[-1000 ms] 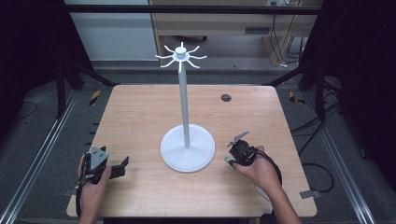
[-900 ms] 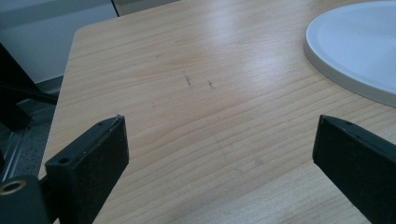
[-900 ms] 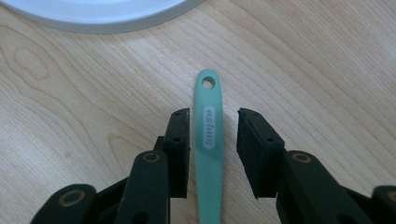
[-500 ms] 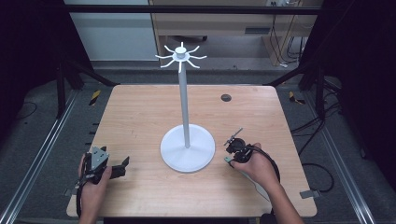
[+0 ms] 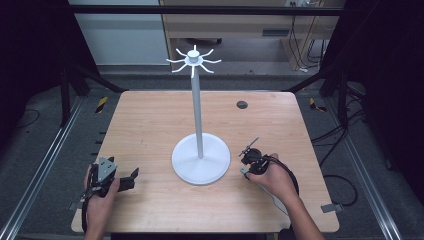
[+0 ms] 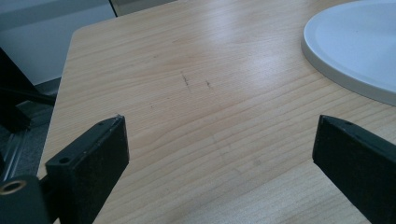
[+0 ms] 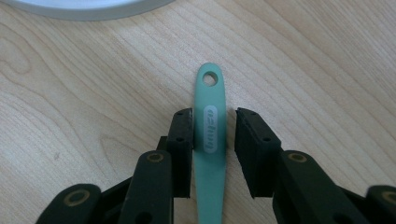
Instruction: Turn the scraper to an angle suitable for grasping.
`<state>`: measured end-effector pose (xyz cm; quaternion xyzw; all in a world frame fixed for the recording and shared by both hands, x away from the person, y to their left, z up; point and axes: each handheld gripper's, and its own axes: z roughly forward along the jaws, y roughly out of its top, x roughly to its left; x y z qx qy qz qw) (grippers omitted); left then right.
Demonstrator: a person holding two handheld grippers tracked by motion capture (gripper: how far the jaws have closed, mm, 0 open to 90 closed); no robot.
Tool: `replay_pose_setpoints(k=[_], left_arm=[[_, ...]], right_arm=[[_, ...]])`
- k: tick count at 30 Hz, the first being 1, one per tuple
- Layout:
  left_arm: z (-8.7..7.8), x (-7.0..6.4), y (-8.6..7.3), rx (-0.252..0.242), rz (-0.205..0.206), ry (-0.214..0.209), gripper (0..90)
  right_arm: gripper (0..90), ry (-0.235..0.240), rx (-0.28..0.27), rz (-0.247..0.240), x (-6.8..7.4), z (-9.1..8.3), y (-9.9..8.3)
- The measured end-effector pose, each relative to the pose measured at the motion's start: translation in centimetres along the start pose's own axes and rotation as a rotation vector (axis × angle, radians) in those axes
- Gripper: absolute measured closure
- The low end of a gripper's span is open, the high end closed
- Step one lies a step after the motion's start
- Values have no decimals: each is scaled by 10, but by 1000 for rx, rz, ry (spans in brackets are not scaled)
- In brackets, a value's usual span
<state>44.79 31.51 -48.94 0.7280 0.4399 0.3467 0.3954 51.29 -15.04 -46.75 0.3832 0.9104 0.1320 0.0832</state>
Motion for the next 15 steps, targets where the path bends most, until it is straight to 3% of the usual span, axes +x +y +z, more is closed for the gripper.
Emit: replay_pose_setpoints(k=[15], left_arm=[[0,0,0,2,-1,-1,33]], right_arm=[[742,39,-10,10,-1,0,-1]])
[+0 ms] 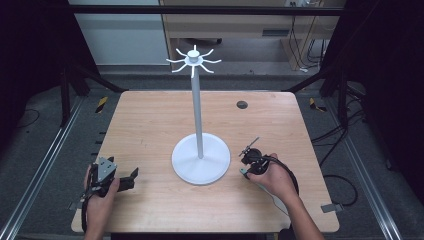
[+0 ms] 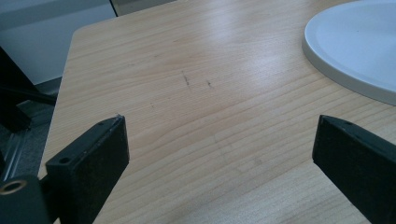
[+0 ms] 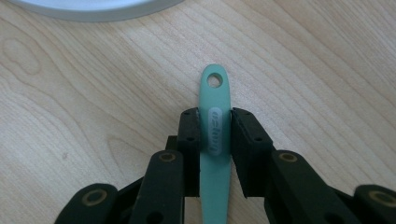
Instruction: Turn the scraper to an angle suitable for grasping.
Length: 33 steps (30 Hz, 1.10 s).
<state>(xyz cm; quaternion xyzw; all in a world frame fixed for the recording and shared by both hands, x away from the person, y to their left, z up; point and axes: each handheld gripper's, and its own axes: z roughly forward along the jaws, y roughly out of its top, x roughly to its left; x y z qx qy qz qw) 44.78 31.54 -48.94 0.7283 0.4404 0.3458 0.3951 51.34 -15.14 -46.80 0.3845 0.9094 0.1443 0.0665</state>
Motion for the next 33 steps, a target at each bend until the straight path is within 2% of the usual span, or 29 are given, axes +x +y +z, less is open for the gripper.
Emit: replay_pose_setpoints(k=[5,7,8,23,24,33], left_arm=[[0,0,0,-2,-3,2,33],[0,0,0,0,-1,0,34],[0,0,0,0,0,0,33],[0,-1,0,1,1,-2,33],[0,-1,0,1,1,-2,33],[1,-1,0,2,2,-2,33]], right_arm=[[743,8,-45,29,-3,-8,-3],[744,1,-86,29,-7,-16,-5],[744,5,-109,46,-8,-22,-7],[745,-18,-257,61,-15,-67,-6],[745,-25,-280,56,-17,-74,-5],[745,-40,-366,66,-21,-96,-3]])
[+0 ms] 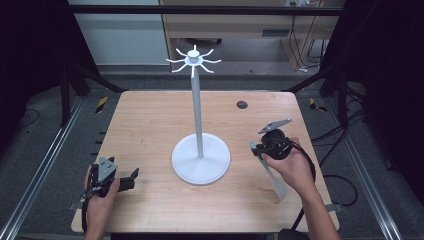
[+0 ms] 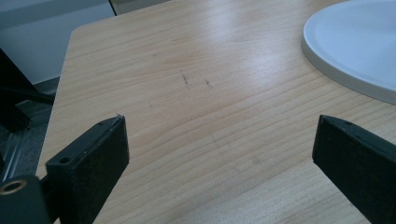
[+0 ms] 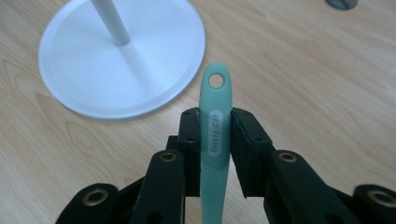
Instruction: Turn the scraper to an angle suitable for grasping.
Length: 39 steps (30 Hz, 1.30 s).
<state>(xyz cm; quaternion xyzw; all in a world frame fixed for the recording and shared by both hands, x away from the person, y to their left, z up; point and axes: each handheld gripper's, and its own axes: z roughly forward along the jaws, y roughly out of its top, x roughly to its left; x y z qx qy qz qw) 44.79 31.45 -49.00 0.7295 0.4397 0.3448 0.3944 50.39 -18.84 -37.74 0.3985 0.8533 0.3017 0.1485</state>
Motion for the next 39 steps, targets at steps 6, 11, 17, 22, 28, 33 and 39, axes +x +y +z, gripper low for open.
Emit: replay_pose_setpoints(k=[6,11,17,22,28,33,39], left_arm=[[0,0,0,-1,-1,0,33],[0,0,0,0,-1,0,33],[0,1,0,0,-2,1,33],[-1,0,-1,-1,-2,2,33],[-1,1,-1,-1,-3,2,33],[-1,0,-1,-2,-1,3,33],[-1,0,-1,0,-2,1,33]], right_arm=[[745,-12,-78,12,-4,-14,8],[746,-26,-146,29,-9,-25,15],[746,-36,-204,36,-12,-32,21],[746,-40,-264,45,-12,-37,25],[746,-41,-312,50,-12,-43,29],[746,-43,-355,55,-12,-50,33],[746,-39,-387,60,-10,-57,36]])
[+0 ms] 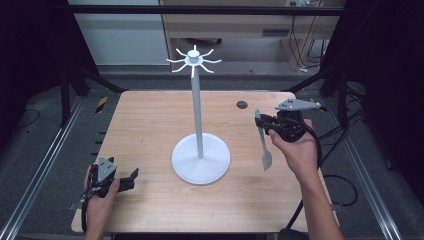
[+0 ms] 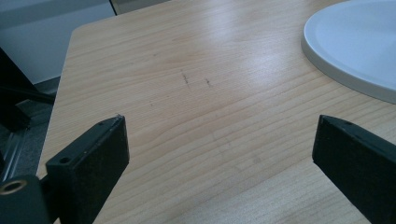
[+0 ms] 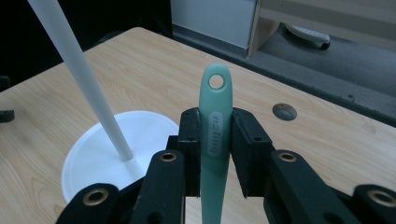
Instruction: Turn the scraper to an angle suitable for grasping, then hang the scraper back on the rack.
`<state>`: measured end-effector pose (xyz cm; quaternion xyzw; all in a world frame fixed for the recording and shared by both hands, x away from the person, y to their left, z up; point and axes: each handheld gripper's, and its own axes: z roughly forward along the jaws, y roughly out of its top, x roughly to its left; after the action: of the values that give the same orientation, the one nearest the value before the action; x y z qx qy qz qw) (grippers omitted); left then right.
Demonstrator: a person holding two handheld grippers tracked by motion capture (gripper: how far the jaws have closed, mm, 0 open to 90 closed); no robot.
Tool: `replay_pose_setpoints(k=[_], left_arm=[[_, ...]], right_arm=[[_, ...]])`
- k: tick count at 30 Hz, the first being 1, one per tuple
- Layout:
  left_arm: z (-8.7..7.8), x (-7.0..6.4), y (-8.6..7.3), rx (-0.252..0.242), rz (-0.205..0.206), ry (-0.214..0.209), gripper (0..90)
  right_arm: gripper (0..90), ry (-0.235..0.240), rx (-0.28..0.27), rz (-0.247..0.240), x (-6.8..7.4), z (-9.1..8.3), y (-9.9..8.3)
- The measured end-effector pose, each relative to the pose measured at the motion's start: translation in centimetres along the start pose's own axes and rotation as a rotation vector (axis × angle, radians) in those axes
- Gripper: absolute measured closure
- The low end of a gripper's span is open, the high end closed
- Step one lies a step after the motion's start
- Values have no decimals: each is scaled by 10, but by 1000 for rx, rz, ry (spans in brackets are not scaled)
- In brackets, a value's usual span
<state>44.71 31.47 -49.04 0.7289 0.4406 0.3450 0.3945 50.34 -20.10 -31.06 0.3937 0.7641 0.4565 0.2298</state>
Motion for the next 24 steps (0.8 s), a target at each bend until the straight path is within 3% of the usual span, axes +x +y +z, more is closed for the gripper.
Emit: replay_pose_setpoints(k=[24], left_arm=[[-1,-1,1,-6,3,1,33]], right_arm=[[746,26,-142,15,16,-16,21]])
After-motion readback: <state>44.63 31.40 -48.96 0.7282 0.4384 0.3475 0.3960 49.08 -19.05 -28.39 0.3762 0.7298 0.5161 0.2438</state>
